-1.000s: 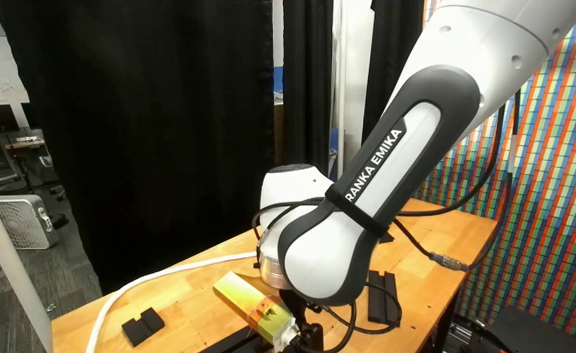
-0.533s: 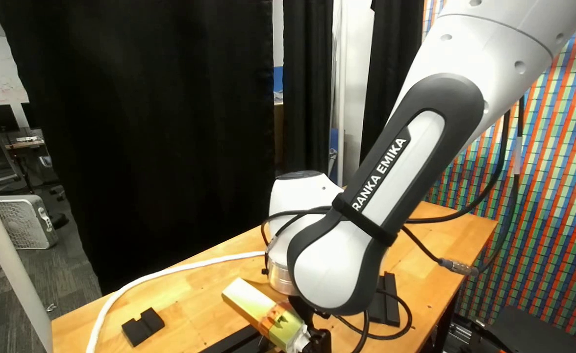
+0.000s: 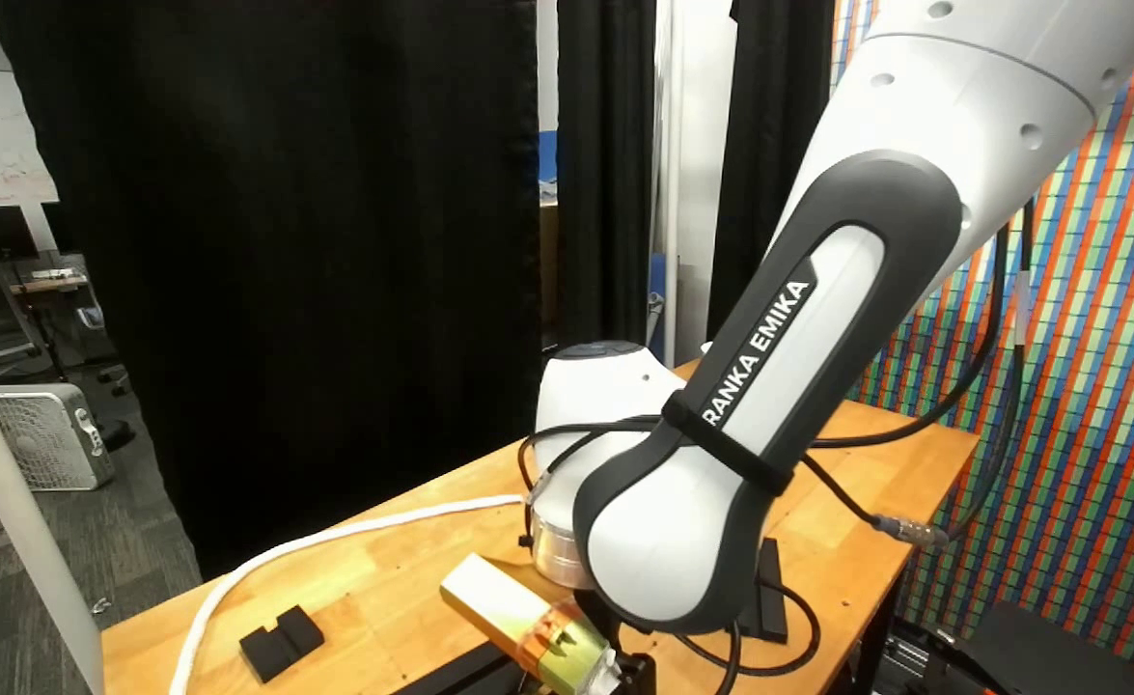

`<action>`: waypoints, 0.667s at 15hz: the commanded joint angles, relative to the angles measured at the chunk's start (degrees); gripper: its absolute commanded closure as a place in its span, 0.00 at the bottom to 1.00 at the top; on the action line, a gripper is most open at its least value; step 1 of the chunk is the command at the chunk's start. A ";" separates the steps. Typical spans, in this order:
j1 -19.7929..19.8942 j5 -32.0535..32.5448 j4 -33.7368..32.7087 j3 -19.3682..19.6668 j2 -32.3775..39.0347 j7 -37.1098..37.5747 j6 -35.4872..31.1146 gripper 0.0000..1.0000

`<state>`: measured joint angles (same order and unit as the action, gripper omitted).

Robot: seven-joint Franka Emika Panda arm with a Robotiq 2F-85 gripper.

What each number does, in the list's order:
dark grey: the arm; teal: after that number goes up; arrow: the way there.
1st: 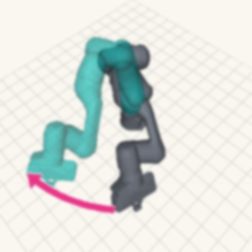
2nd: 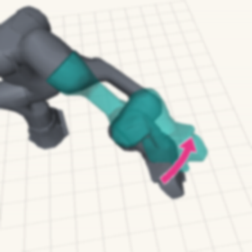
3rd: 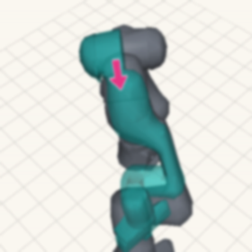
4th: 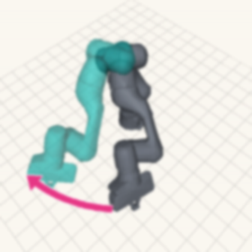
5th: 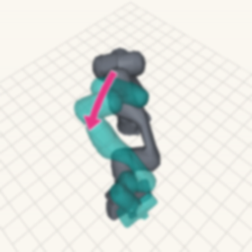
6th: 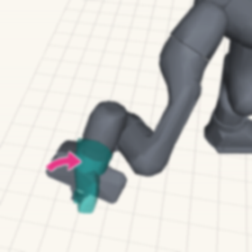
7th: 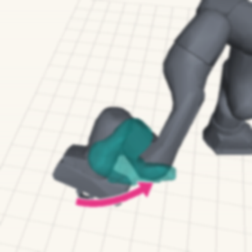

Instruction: Connect the four black pieces together

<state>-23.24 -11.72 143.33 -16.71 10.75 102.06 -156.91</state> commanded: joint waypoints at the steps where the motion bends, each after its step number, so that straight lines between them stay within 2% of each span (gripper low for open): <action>1: 0.33 -1.87 1.44 -1.42 -0.50 -1.61 -3.64 0.00; 8: 0.83 -2.15 3.12 -1.76 0.07 -2.88 -6.94 0.00; 9: 0.93 -2.17 3.20 -1.74 0.05 -3.14 -6.86 0.25; 10: 1.11 -2.34 3.21 -1.77 0.05 -3.50 -6.63 0.26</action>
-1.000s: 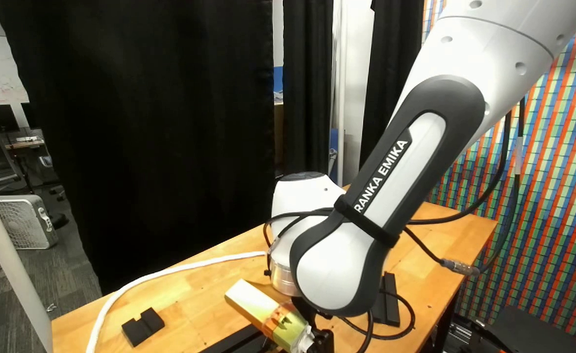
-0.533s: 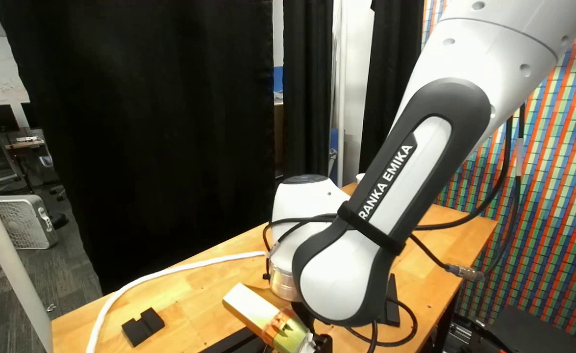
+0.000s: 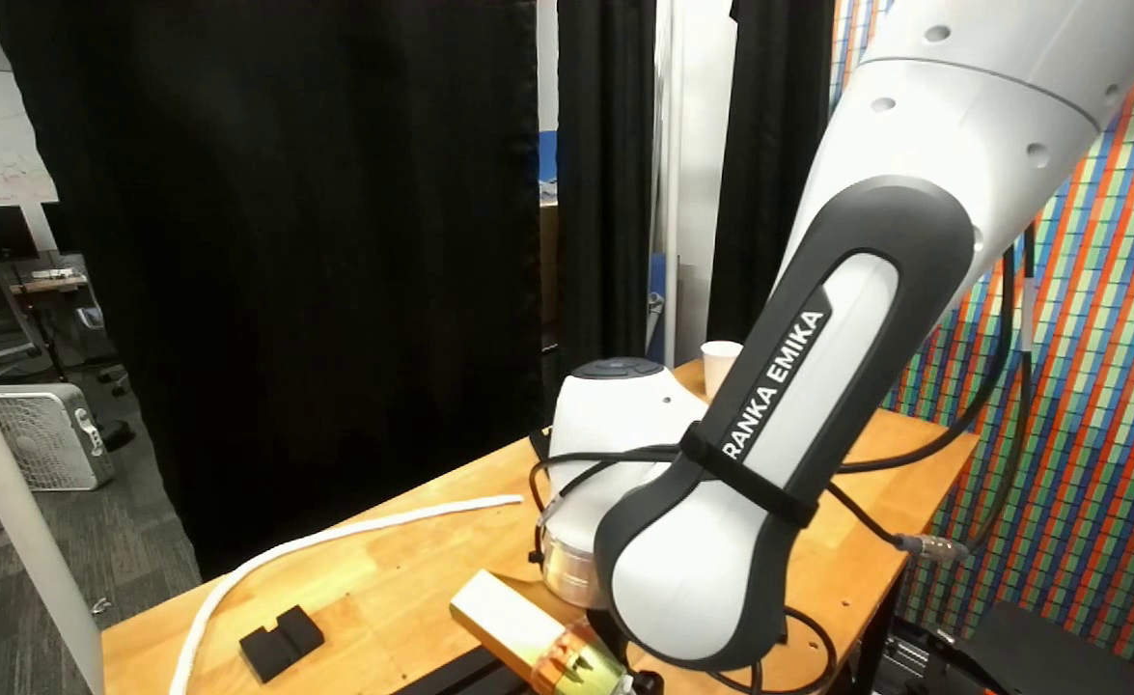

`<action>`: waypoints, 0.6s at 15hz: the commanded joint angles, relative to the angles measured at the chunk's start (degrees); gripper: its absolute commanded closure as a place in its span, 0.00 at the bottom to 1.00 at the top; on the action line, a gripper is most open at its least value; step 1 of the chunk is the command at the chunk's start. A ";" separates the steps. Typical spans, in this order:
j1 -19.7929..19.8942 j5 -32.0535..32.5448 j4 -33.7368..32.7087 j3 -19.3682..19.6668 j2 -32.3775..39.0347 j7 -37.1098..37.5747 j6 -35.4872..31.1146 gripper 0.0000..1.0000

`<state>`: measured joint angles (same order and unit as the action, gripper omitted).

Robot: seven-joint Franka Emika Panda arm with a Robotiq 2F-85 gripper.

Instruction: Connect the four black pieces together

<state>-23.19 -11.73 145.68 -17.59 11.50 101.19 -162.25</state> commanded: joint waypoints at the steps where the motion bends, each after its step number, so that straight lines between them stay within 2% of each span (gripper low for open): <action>1: 1.21 -2.57 0.91 -0.92 -0.87 -2.96 -1.05 0.34; 3: 1.47 -3.55 0.60 -0.89 -1.42 -3.44 -0.36 0.49; 4: 1.78 -5.02 0.31 -1.05 -1.91 -3.34 0.12 0.52; 9: 3.55 -8.76 0.12 0.08 -2.87 -2.09 3.10 0.53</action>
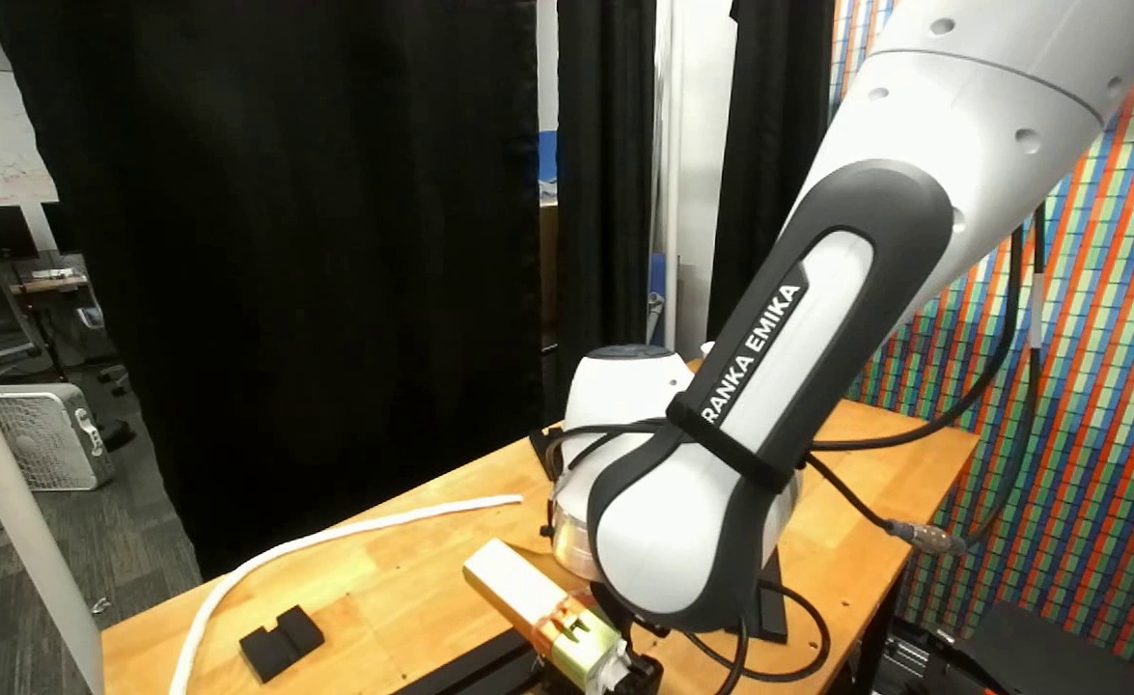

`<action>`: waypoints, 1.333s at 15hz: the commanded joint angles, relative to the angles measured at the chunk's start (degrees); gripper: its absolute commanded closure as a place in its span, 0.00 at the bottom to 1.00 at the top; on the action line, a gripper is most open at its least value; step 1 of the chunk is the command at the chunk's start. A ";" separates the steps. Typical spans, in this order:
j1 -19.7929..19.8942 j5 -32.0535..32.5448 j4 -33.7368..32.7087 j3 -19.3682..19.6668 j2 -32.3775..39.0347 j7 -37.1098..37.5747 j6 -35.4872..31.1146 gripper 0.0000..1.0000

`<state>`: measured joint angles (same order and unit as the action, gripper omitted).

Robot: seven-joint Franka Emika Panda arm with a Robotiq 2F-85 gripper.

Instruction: Connect the four black pieces together

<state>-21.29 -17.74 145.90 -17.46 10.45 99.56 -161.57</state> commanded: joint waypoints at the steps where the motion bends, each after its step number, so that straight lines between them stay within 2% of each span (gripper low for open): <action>1: 2.43 -3.84 0.05 -0.22 -2.32 -1.37 3.15 0.53; 5: 5.34 -8.72 0.90 -0.91 -4.63 -8.18 7.41 0.53; 10: 7.75 -10.52 3.95 1.62 -10.51 -16.25 14.79 0.53; 14: 9.92 -2.28 4.14 5.68 -12.89 -13.95 17.54 0.53; 20: 12.48 15.55 -3.30 8.85 -7.45 -9.13 18.68 0.53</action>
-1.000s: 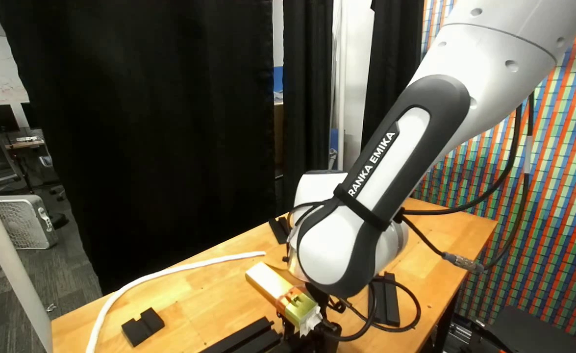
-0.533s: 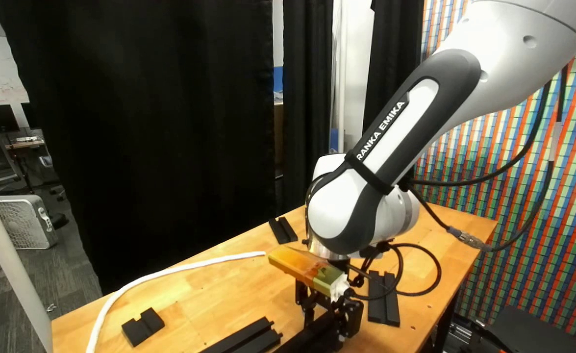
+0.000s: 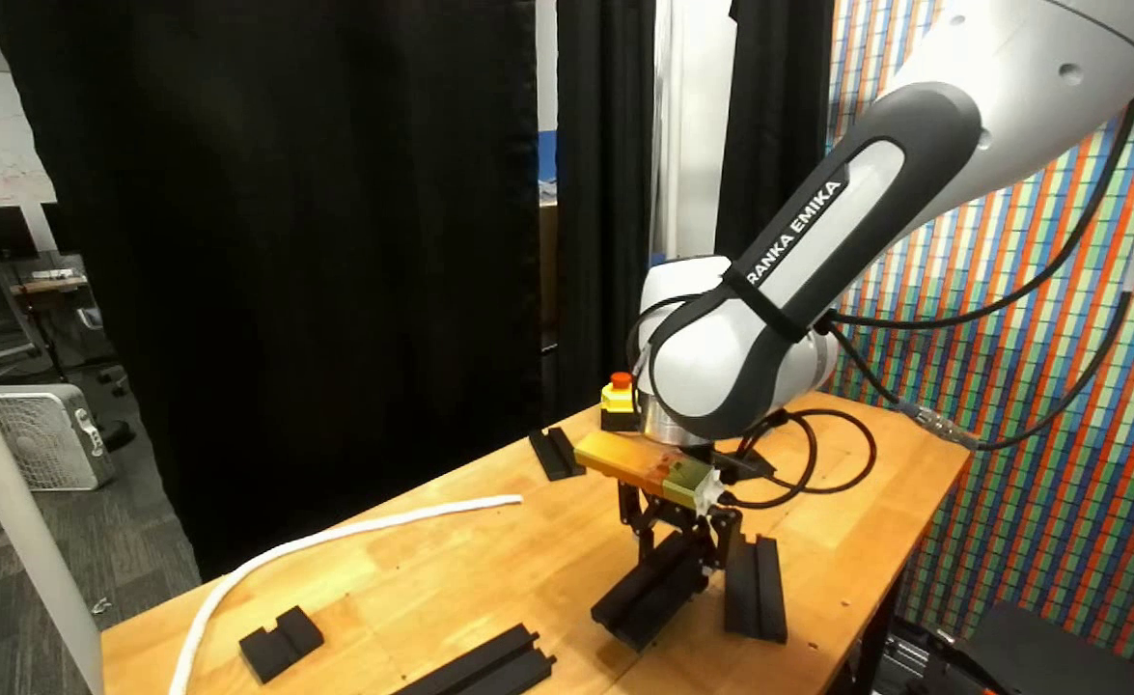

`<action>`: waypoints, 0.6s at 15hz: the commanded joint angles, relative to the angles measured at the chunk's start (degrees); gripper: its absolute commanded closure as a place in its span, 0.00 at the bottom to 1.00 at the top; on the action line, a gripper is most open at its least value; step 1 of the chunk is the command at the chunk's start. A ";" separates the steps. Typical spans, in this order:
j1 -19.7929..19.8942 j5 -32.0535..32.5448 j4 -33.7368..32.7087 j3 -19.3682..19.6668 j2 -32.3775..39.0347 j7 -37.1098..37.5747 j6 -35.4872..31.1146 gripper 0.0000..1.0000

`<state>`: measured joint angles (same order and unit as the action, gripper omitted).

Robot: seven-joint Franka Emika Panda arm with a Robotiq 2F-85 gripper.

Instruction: Connect the four black pieces together

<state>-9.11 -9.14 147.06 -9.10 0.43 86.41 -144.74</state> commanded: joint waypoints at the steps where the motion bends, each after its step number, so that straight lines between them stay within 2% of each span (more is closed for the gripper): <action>1: 0.01 9.25 -5.95 0.54 3.91 5.73 1.55 0.53; 2: -0.31 10.56 -7.15 0.67 5.03 6.94 1.37 0.53; 4: -1.09 9.26 -9.74 0.50 7.81 8.02 1.16 0.53; 9: -3.45 2.95 -12.31 -0.16 12.37 11.25 0.37 0.53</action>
<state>-11.12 -3.17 137.02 -9.03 10.42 95.18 -144.44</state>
